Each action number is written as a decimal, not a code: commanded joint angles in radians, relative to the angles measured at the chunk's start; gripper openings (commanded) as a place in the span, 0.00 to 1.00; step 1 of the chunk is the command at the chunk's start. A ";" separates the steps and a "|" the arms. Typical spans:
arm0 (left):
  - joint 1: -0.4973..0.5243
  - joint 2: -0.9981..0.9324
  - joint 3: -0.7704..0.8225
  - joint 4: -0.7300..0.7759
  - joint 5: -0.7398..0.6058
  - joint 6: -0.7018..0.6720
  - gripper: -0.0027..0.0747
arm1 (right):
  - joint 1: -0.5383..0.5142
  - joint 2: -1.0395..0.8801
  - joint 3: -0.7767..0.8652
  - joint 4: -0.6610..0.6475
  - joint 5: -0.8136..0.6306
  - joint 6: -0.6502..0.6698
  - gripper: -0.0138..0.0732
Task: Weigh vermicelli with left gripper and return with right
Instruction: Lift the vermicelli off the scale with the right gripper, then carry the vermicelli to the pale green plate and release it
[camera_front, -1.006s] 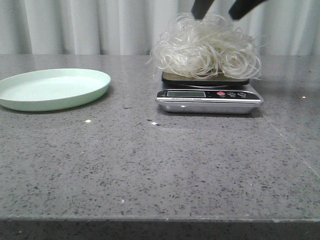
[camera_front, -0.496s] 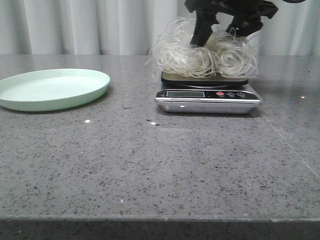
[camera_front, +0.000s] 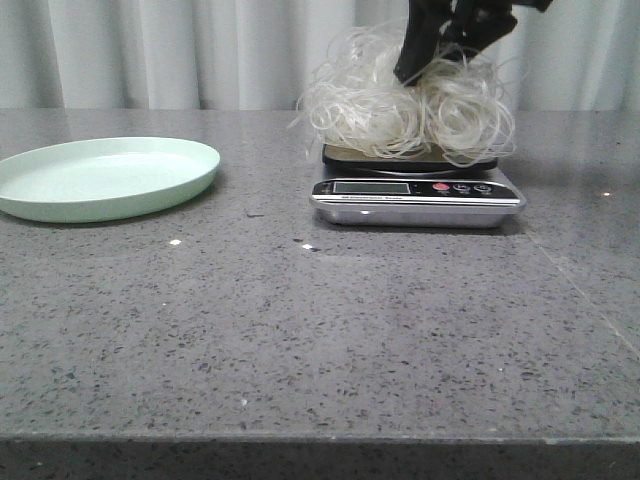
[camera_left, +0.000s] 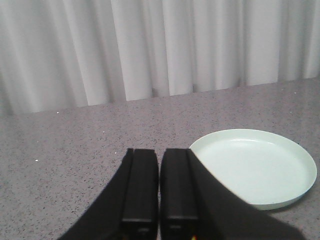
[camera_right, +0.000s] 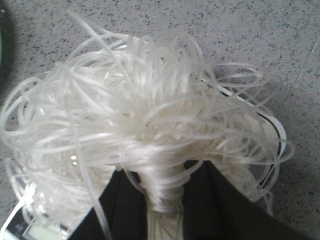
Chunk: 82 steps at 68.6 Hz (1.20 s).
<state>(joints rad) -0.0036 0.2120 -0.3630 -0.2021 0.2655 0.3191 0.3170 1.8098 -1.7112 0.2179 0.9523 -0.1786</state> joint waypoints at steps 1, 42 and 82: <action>-0.005 0.009 -0.027 -0.015 -0.083 -0.004 0.21 | 0.000 -0.067 -0.110 0.005 0.025 -0.012 0.33; -0.005 0.009 -0.027 -0.015 -0.083 -0.004 0.21 | 0.137 -0.063 -0.414 0.216 -0.068 -0.012 0.33; -0.005 0.009 -0.027 -0.017 -0.110 -0.004 0.21 | 0.340 0.223 -0.414 0.220 -0.215 -0.012 0.33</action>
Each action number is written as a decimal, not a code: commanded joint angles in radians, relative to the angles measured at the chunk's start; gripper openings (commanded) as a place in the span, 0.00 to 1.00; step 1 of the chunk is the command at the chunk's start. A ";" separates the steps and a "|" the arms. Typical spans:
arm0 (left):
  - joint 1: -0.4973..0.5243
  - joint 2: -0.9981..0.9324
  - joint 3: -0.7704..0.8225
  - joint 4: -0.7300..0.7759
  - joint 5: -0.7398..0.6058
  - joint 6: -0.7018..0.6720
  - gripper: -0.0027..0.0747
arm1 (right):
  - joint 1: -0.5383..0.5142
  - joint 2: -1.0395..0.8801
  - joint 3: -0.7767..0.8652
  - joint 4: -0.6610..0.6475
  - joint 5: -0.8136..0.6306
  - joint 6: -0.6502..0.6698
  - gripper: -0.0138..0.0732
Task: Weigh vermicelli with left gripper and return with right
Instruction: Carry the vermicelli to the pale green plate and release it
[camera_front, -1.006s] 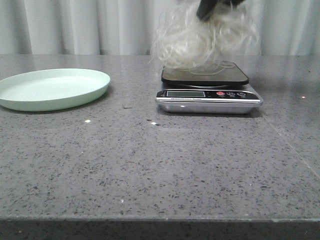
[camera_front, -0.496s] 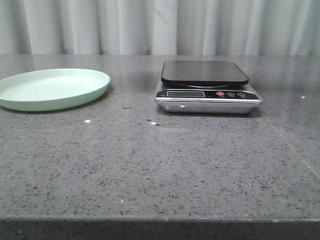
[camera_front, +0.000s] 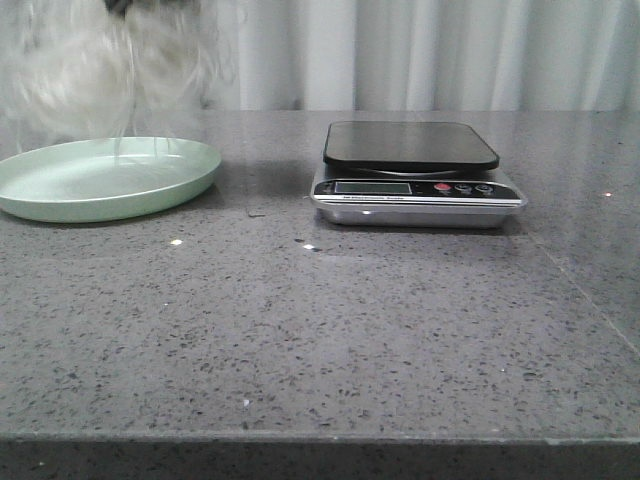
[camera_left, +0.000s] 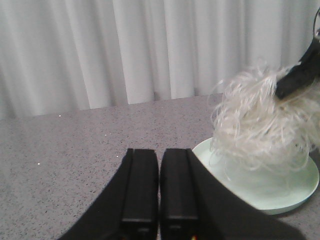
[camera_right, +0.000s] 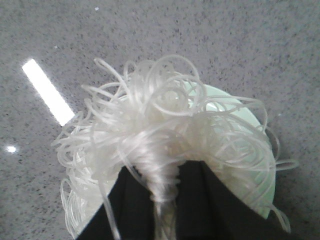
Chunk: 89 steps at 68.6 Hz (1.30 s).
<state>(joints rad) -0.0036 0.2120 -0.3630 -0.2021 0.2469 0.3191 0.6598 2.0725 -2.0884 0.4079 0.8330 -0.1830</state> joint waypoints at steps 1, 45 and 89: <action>-0.005 0.009 -0.027 -0.017 -0.092 -0.004 0.21 | -0.003 -0.033 -0.037 0.031 -0.097 -0.007 0.33; -0.005 0.009 -0.027 -0.017 -0.092 -0.004 0.21 | -0.001 0.013 -0.037 0.087 -0.126 -0.007 0.36; -0.005 0.009 -0.027 -0.017 -0.092 -0.004 0.21 | -0.120 -0.166 -0.037 0.073 -0.052 -0.007 0.70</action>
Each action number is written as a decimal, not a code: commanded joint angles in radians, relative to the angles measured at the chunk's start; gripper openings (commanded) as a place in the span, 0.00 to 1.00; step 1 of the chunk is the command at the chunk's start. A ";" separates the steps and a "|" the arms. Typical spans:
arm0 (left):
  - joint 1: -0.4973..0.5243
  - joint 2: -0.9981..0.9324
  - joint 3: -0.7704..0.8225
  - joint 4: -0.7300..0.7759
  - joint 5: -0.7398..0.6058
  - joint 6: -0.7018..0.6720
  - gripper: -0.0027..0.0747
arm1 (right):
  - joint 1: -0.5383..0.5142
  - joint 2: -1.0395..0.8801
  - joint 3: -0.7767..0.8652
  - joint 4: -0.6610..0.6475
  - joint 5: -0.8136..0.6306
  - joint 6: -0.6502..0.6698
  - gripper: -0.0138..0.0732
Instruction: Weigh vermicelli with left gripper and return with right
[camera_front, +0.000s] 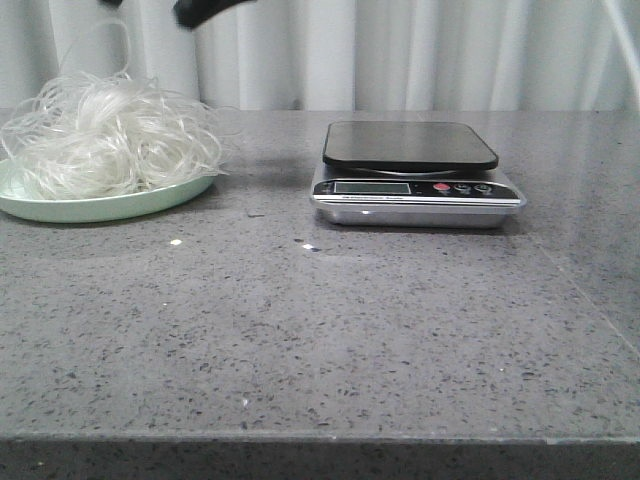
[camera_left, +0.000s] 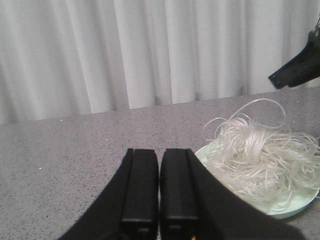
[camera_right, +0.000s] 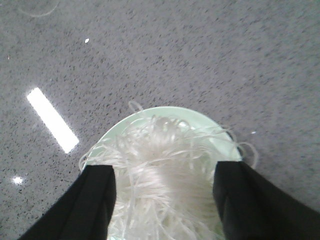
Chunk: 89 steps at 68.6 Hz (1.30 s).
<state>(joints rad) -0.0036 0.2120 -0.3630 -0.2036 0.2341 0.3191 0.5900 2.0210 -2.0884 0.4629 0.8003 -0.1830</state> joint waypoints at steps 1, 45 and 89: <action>-0.005 0.009 -0.027 -0.016 -0.079 -0.004 0.21 | -0.065 -0.126 -0.037 0.017 -0.011 -0.007 0.67; -0.005 0.009 -0.027 -0.016 -0.079 -0.004 0.21 | -0.524 -0.504 0.212 -0.238 0.119 -0.007 0.33; -0.005 0.009 -0.027 -0.016 -0.077 -0.004 0.21 | -0.555 -1.221 1.375 -0.313 -0.596 -0.007 0.33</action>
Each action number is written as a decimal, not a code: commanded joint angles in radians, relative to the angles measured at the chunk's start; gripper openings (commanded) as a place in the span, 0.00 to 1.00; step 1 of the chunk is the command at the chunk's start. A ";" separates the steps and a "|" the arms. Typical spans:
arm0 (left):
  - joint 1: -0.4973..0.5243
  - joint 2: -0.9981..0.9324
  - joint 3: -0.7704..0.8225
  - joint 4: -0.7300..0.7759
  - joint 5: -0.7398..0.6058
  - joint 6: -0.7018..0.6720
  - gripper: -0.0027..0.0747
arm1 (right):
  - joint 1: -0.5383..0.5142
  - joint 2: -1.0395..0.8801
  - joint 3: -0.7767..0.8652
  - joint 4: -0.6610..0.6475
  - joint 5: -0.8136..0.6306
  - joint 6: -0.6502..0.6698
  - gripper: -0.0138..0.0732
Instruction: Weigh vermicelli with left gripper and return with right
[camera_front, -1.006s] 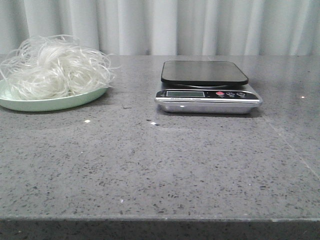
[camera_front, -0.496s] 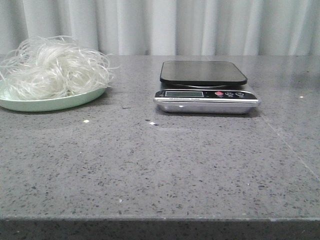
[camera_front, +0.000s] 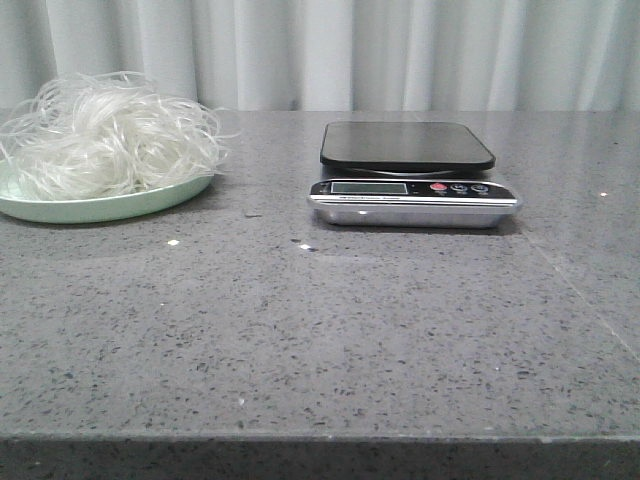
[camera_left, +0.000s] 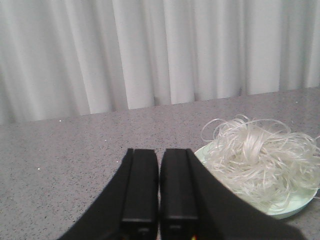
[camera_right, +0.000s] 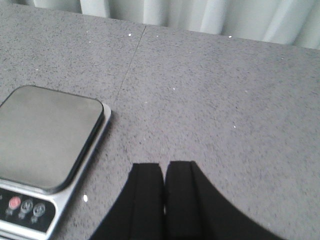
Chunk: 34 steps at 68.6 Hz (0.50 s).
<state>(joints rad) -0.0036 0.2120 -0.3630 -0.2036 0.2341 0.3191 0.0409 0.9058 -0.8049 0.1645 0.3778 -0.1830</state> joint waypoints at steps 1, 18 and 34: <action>-0.005 0.009 -0.027 -0.016 -0.077 -0.004 0.21 | -0.006 -0.144 0.123 -0.016 -0.198 -0.007 0.33; -0.005 0.009 -0.027 -0.016 -0.075 -0.004 0.21 | -0.006 -0.445 0.377 -0.017 -0.261 -0.007 0.33; -0.005 0.009 -0.027 -0.016 -0.075 -0.004 0.21 | -0.006 -0.663 0.440 -0.017 -0.280 -0.007 0.33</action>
<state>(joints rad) -0.0036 0.2120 -0.3630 -0.2036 0.2341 0.3191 0.0409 0.2825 -0.3436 0.1540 0.2002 -0.1830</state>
